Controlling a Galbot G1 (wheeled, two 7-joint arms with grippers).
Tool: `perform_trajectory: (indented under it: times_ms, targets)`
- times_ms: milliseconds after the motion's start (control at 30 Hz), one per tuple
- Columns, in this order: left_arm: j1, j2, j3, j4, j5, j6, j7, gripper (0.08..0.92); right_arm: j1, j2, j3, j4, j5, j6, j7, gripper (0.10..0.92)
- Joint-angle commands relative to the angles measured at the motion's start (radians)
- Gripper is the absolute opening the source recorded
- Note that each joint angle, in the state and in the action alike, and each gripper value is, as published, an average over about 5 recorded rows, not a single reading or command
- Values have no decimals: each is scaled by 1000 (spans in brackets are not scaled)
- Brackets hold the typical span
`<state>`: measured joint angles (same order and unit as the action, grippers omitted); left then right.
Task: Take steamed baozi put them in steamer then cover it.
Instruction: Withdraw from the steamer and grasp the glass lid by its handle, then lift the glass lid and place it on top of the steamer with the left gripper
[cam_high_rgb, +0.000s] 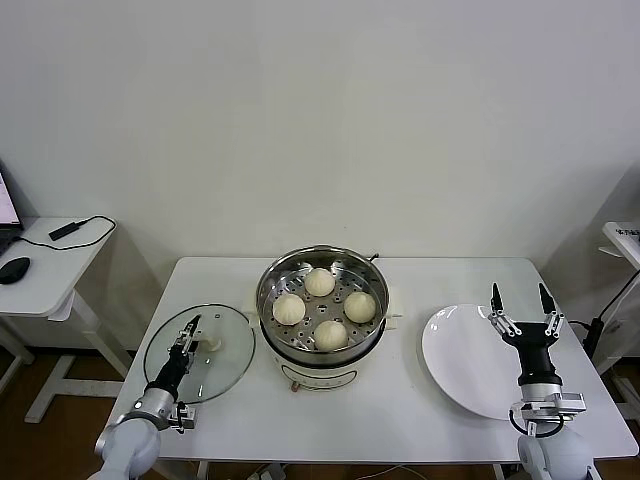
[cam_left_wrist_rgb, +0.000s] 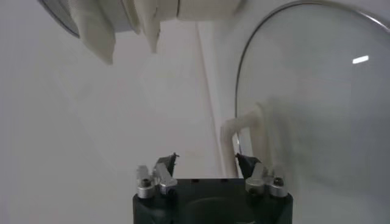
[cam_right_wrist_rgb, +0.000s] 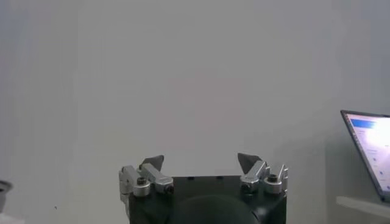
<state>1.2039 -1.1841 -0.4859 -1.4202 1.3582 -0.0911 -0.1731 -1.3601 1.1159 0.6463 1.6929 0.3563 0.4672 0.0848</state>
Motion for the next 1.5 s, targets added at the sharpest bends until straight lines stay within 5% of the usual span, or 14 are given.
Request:
perform_trajectory:
  times_ms: [33, 467, 967, 1267, 1500]
  targets:
    - [-9, -7, 4, 27, -15, 4, -1, 549, 0, 1, 3, 8, -2, -2, 2, 823]
    - [24, 12, -15, -94, -125, 65, 23, 206, -1, 5, 7, 29, -12, -1, 4, 823]
    - [108, 114, -140, -633, -323, 189, 103, 194, 19, 15, 0, 27, -29, -13, 8, 823]
    - [59, 122, 105, -881, -305, 359, 231, 194, 30, 15, -14, 22, -45, -29, 20, 823]
    - [-83, 65, 392, -864, -173, 470, 364, 194, 39, 27, -18, 0, -64, -36, 25, 823]
